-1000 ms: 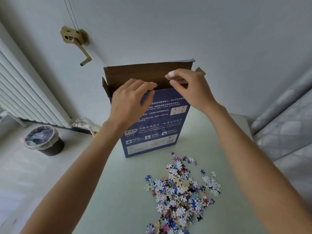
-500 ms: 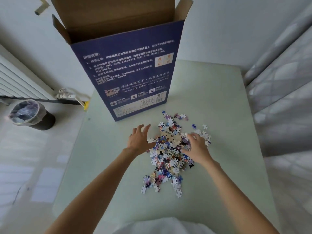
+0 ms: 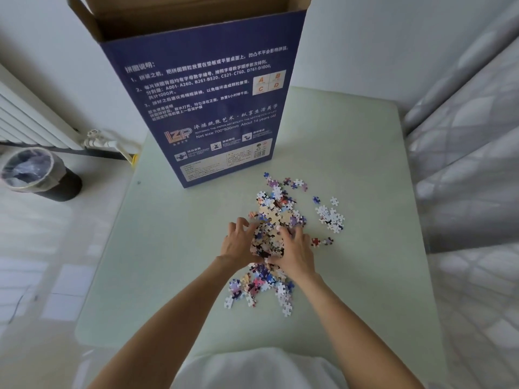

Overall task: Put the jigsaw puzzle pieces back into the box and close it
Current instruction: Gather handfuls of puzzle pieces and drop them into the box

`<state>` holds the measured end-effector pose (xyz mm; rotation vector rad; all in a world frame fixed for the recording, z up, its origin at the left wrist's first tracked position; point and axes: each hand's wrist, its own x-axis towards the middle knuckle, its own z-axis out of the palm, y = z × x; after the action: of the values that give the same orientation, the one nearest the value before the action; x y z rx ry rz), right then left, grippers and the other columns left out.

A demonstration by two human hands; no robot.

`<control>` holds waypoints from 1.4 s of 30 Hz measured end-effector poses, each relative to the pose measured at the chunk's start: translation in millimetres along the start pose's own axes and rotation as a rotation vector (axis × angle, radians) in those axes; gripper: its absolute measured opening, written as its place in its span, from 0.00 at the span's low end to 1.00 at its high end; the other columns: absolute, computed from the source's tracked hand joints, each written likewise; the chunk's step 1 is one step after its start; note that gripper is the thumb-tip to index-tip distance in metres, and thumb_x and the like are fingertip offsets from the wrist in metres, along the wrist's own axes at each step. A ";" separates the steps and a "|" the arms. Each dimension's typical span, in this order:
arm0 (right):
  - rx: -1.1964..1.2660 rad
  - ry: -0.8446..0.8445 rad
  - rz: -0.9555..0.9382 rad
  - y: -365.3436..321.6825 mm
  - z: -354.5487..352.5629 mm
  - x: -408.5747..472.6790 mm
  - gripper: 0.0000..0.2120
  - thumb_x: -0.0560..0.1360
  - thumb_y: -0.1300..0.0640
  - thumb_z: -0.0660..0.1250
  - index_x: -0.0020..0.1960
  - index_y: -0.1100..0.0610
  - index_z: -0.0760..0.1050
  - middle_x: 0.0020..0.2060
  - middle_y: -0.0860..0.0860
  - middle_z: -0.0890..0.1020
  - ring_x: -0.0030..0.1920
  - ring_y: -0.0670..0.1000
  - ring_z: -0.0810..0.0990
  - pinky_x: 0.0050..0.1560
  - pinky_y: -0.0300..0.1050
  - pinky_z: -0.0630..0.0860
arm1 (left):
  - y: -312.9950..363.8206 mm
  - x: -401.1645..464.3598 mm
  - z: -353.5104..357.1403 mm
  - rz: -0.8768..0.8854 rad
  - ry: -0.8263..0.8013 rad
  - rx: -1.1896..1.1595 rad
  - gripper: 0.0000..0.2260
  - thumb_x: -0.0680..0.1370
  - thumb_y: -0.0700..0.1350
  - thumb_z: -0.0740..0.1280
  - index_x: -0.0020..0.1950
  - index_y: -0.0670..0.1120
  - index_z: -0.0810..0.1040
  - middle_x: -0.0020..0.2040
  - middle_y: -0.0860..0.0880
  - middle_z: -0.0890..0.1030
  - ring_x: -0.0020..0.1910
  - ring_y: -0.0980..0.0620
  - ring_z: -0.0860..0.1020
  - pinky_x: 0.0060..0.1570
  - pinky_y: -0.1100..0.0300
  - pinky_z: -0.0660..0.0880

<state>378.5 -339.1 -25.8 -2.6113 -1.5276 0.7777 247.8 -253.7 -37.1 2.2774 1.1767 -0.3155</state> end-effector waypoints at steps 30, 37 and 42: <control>0.340 0.144 -0.216 -17.8 -101.0 -4.2 0.19 0.71 0.53 0.71 0.60 0.59 0.76 0.53 0.55 0.80 0.50 0.49 0.78 0.53 0.34 0.68 | -9.1 -26.3 -103.9 0.219 0.423 -0.310 0.09 0.73 0.36 0.70 0.52 0.45 0.83 0.48 0.47 0.83 0.39 0.54 0.82 0.45 0.62 0.79; 0.434 0.322 -0.515 -73.5 -234.6 -4.3 0.18 0.67 0.55 0.74 0.55 0.59 0.79 0.45 0.54 0.81 0.38 0.48 0.80 0.42 0.38 0.78 | 18.6 -54.9 -242.8 0.428 0.790 -0.280 0.11 0.72 0.36 0.71 0.52 0.46 0.83 0.48 0.50 0.83 0.41 0.60 0.78 0.46 0.79 0.71; 0.416 0.528 -0.611 -123.1 -323.9 15.5 0.19 0.71 0.53 0.71 0.60 0.58 0.77 0.53 0.51 0.80 0.41 0.42 0.76 0.32 0.24 0.69 | 24.8 -61.3 -338.1 0.437 1.036 -0.219 0.10 0.74 0.38 0.69 0.54 0.46 0.82 0.51 0.49 0.82 0.45 0.59 0.77 0.45 0.79 0.70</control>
<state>422.2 -188.2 283.4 -1.7115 -1.6232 0.2713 217.3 -113.9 276.3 2.4177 0.9890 1.2179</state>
